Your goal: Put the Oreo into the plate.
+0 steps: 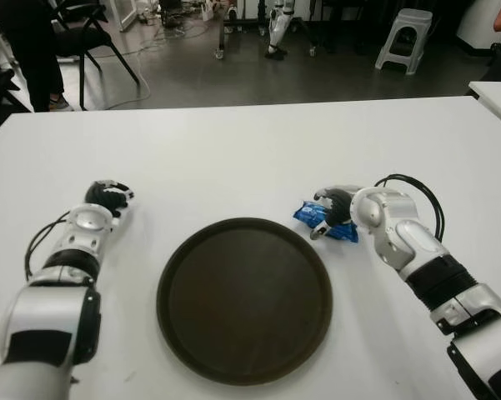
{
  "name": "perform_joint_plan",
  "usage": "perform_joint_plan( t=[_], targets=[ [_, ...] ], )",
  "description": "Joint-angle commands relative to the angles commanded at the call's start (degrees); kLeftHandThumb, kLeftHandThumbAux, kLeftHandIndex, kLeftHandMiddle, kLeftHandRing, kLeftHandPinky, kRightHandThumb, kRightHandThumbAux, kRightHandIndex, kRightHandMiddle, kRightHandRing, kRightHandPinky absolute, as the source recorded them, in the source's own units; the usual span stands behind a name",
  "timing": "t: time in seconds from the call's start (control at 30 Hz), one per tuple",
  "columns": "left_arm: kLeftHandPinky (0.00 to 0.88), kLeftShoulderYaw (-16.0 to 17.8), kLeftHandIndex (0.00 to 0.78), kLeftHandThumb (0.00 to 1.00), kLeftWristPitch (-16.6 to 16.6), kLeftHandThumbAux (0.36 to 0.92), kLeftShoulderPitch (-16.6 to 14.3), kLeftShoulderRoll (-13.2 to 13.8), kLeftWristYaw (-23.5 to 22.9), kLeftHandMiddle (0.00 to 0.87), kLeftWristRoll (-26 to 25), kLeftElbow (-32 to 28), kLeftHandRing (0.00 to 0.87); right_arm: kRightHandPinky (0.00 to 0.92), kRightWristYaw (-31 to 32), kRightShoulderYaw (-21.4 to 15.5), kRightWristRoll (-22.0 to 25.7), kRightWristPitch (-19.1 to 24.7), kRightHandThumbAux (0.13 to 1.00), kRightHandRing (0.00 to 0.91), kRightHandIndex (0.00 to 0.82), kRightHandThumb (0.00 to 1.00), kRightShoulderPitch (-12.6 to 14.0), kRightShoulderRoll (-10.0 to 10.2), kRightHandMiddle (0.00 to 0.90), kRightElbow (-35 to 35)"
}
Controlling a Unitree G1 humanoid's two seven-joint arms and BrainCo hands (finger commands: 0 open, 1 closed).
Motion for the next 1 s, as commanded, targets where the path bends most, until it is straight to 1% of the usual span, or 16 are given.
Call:
perform_joint_plan(
  t=[0.13,0.37,0.47,0.6,0.77,0.9,1.0],
  targets=[
    [0.171,-0.36,0.397,0.670,0.21,0.727,-0.08,0.06,0.08,0.119,0.37,-0.05,0.146,0.120,0.16,0.75,-0.56,0.20,0.615,0.137,0.098,0.000,-0.48,-0.02,0.135,0.74],
    [0.195,-0.64,0.397,0.669,-0.08,0.727,0.00,0.12,-0.01,0.132,0.52,-0.18,0.165,0.099,-1.28,1.20,-0.03,-0.45,0.615,0.143,0.095,0.000,-1.04,0.09,0.142,2.81],
    [0.194,-0.83,0.397,0.669,0.01,0.728,-0.05,0.16,-0.01,0.131,0.66,-0.18,0.165,0.129,-1.93,1.26,0.02,-0.60,0.613,0.152,0.098,0.000,-1.10,0.20,0.147,3.39],
    [0.176,-0.77,0.397,0.670,-0.16,0.729,0.04,0.26,-0.26,0.127,0.47,-0.18,0.157,0.142,-4.57,1.16,-0.21,-0.55,0.610,0.162,0.101,0.000,-0.73,0.67,0.154,4.55],
    [0.170,-0.76,0.397,0.671,-0.13,0.729,0.04,0.26,-0.33,0.127,0.40,-0.14,0.154,0.194,-7.31,0.55,0.23,-0.70,0.624,0.190,0.127,0.000,-0.25,0.77,0.179,5.17],
    [0.182,-0.72,0.397,0.672,-0.31,0.728,0.13,0.33,-0.42,0.124,0.36,-0.14,0.158,0.203,-7.55,0.61,0.30,-0.39,0.637,0.214,0.157,0.000,-0.41,0.76,0.203,5.37],
    [0.201,-0.61,0.397,0.673,-0.49,0.728,0.19,0.36,-0.56,0.123,0.25,-0.12,0.161,0.212,-7.68,0.81,0.22,-0.53,0.637,0.218,0.167,0.000,-0.58,0.67,0.203,5.80]
  ],
)
